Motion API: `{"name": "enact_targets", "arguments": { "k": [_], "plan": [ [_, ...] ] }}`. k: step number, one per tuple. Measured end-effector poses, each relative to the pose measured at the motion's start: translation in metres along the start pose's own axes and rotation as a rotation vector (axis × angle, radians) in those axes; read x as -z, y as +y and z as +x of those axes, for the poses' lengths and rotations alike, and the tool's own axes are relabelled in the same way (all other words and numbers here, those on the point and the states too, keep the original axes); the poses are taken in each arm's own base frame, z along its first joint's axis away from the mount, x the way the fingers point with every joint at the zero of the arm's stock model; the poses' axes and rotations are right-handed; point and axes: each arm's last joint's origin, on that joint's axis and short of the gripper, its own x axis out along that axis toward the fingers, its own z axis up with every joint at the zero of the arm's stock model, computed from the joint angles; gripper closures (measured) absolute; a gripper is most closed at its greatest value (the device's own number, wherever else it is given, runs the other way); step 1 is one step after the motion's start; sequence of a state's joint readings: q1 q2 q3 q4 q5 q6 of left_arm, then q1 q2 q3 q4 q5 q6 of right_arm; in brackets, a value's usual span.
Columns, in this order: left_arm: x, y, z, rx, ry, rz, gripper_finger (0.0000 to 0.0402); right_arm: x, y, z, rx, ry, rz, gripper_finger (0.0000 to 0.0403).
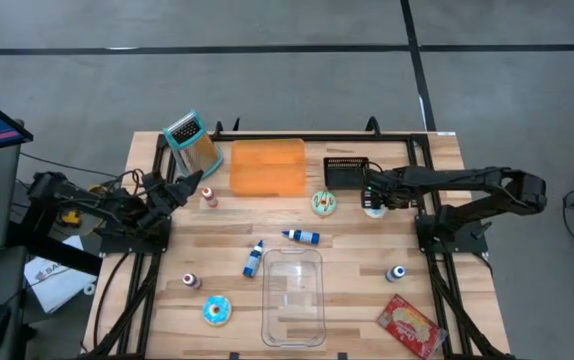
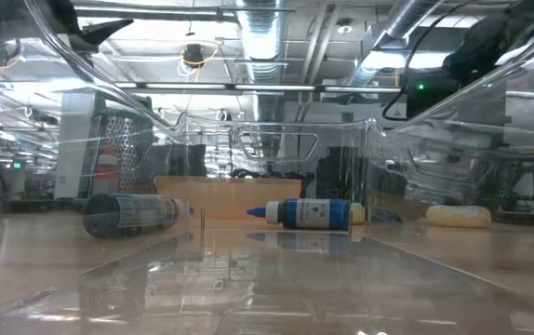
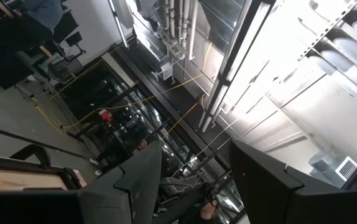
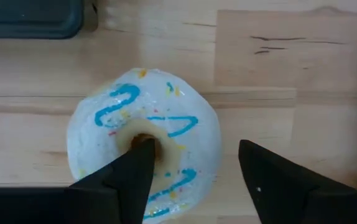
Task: Pick & Place Food Item
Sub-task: Put the white doughnut into the black bin
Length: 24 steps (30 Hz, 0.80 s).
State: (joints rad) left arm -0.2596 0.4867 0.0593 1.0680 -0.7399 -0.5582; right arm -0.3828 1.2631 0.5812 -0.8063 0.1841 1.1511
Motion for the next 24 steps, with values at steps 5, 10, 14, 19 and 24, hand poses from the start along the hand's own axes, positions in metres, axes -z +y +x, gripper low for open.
{"name": "enact_targets", "arguments": {
  "k": [5,10,14,19,24],
  "plan": [
    [0.0,0.0,0.0,0.001,-0.002,-0.002,0.0215,0.0,0.0,0.0,-0.004,-0.002,-0.01,0.0248],
    [0.0,0.0,0.0,0.003,-0.004,-0.004,0.0215,0.0,0.0,0.0,-0.003,-0.002,-0.036,0.0306],
    [0.0,0.0,0.0,0.003,-0.005,-0.005,0.0215,0.0,0.0,-0.001,-0.009,-0.005,-0.039,0.0331],
    [0.0,0.0,0.0,0.003,-0.005,-0.005,0.0215,0.005,-0.001,-0.013,-0.076,-0.031,-0.049,0.0337],
    [0.0,0.0,0.0,0.005,-0.003,-0.005,0.0215,0.009,-0.005,-0.034,-0.2,-0.074,-0.01,0.0338]
  ]
}}
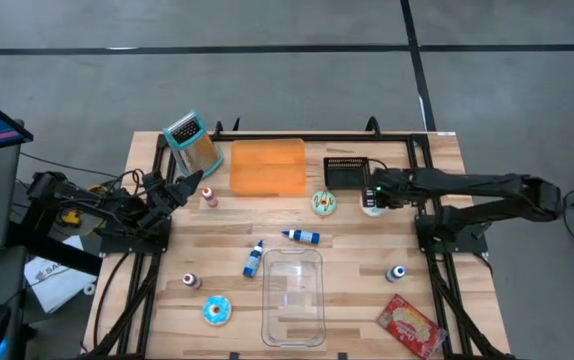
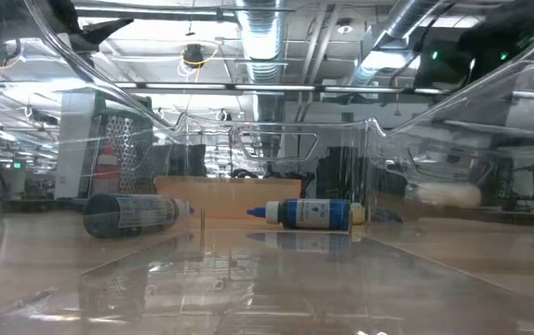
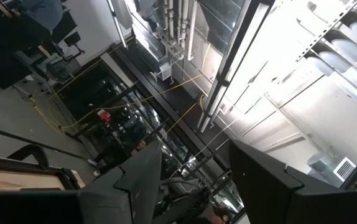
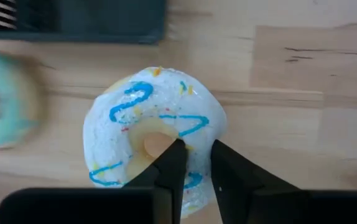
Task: Pick & Place Food Item
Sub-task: Put the white doughnut into the black bin
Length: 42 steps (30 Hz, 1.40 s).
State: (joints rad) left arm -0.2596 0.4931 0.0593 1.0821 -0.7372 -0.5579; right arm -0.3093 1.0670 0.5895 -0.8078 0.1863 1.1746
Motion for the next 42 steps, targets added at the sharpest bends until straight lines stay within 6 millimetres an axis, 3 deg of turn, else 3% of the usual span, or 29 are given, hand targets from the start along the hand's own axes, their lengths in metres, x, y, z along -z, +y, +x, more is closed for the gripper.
{"name": "enact_targets", "arguments": {
  "k": [9,15,21,26,35,42],
  "plan": [
    [0.0,0.0,0.0,-0.001,-0.001,0.0,0.0215,-0.022,0.017,-0.05,-0.164,-0.188,0.039,0.0338],
    [0.0,0.0,0.0,-0.001,0.0,0.0,0.0215,-0.053,0.04,-0.058,-0.124,-0.229,-0.028,0.0338],
    [0.0,0.0,0.0,-0.001,0.0,0.001,0.0215,-0.095,0.066,-0.038,0.034,-0.15,-0.193,0.0338],
    [0.0,-0.001,0.0,0.017,0.011,0.002,0.0215,-0.121,0.075,-0.011,0.197,-0.023,-0.296,0.0338],
    [0.001,-0.001,0.0,0.03,0.019,0.004,0.0215,-0.124,0.077,0.013,0.271,0.057,-0.317,0.0333],
    [0.001,-0.001,0.0,0.041,0.028,0.017,0.0215,-0.121,0.075,0.013,0.342,0.051,-0.329,0.0295]
  ]
}}
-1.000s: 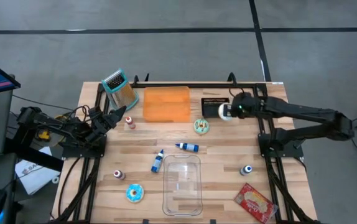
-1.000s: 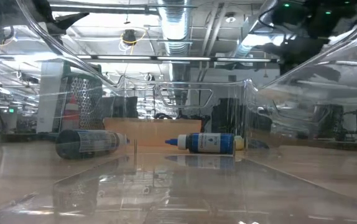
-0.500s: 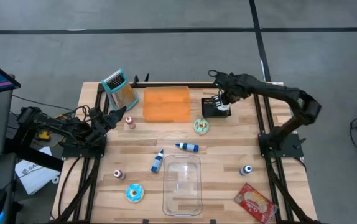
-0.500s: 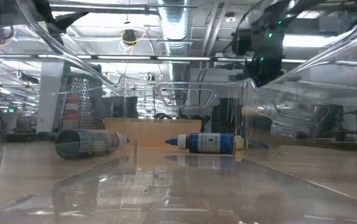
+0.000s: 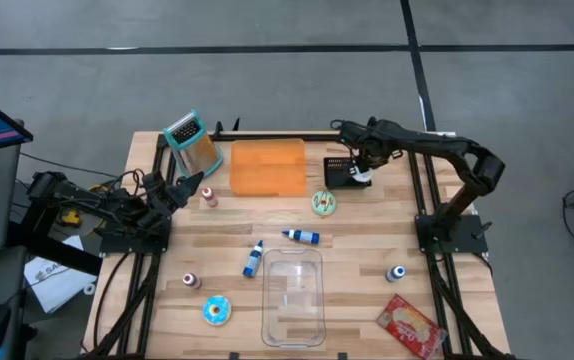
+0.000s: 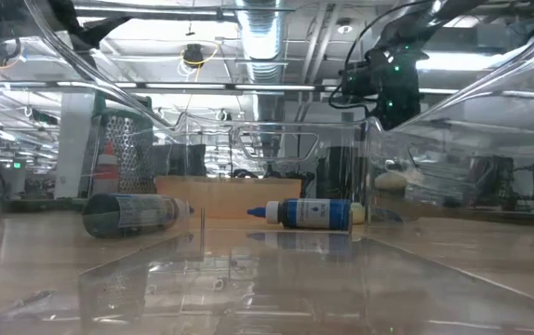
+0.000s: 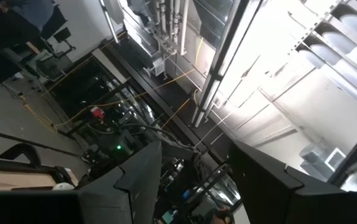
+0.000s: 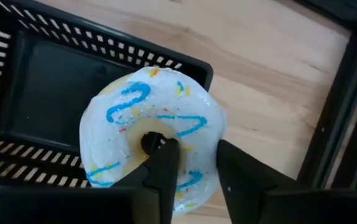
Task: Pick & Place Food Item
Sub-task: Put the white doughnut into the black bin, then put the light blue doughnut into the black bin
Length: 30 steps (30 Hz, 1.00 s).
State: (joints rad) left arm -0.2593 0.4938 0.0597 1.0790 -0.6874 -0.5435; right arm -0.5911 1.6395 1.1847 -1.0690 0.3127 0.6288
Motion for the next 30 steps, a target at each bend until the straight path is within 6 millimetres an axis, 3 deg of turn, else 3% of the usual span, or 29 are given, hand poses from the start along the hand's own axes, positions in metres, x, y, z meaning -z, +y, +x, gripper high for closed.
{"name": "enact_targets", "arguments": {
  "k": [8,21,25,30],
  "plan": [
    [0.001,-0.001,0.0,0.025,0.016,0.012,0.0215,-0.001,-0.001,0.001,0.004,-0.002,0.028,0.0255],
    [0.001,-0.001,0.0,0.033,0.021,0.013,0.0215,0.002,0.008,-0.003,-0.016,-0.035,0.018,0.0247],
    [0.001,-0.001,0.0,0.035,0.026,0.015,0.0215,0.015,0.022,-0.019,-0.094,-0.079,-0.007,0.0241],
    [0.003,-0.001,0.0,0.068,0.059,0.0,0.0215,0.05,0.041,-0.057,-0.246,-0.138,0.016,0.0237]
  ]
}}
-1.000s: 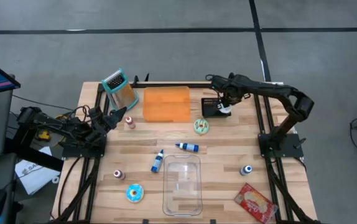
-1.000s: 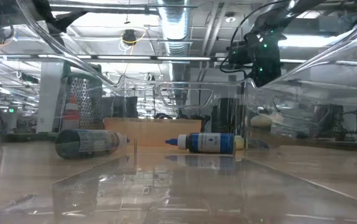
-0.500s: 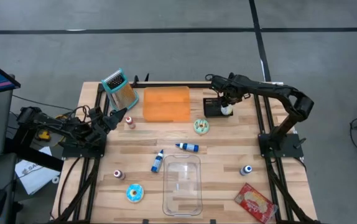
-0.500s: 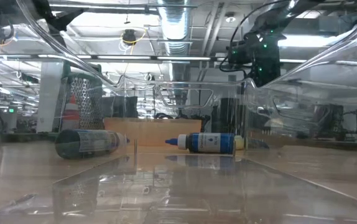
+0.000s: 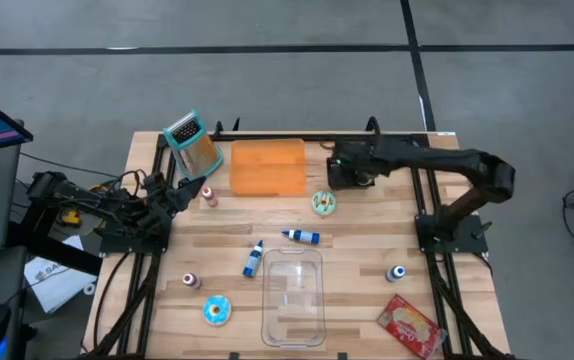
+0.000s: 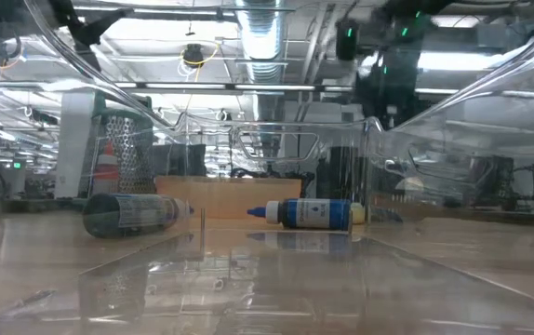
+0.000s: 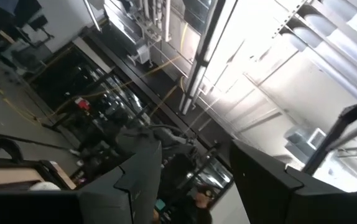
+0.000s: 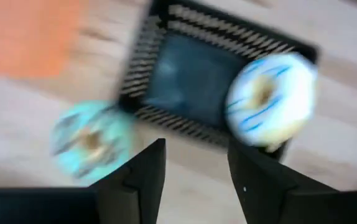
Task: Pick & Place Food Item
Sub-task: Put the light blue doughnut into the black bin
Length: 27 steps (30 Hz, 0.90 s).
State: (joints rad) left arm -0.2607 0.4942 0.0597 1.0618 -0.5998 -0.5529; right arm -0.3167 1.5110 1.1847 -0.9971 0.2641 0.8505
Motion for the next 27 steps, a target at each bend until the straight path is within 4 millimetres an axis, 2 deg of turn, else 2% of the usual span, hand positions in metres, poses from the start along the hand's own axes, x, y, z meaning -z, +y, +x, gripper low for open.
{"name": "enact_targets", "arguments": {
  "k": [3,5,7,9,14,19,27],
  "plan": [
    [0.0,0.0,0.0,0.007,0.005,-0.008,0.0215,0.024,0.022,-0.023,-0.137,-0.054,0.012,0.0238],
    [0.0,0.0,0.0,0.007,0.005,-0.009,0.0215,0.041,0.038,-0.029,-0.201,-0.05,0.014,0.0241],
    [0.0,0.0,0.0,0.006,0.004,-0.012,0.0215,0.056,0.051,-0.026,-0.222,-0.011,0.033,0.0246],
    [0.0,0.0,0.0,0.006,0.004,-0.027,0.0215,0.063,0.063,-0.014,-0.203,0.016,0.068,0.0253],
    [0.0,0.0,0.0,0.006,0.003,-0.065,0.0215,0.061,0.079,0.017,-0.173,0.094,0.15,0.0271],
    [0.0,-0.001,0.0,0.008,-0.003,-0.088,0.0215,0.058,0.071,0.033,-0.032,0.136,0.175,0.027],
    [0.001,-0.001,0.0,0.022,0.013,-0.107,0.0215,0.052,0.075,0.043,-0.026,0.067,0.316,0.0211]
  ]
}}
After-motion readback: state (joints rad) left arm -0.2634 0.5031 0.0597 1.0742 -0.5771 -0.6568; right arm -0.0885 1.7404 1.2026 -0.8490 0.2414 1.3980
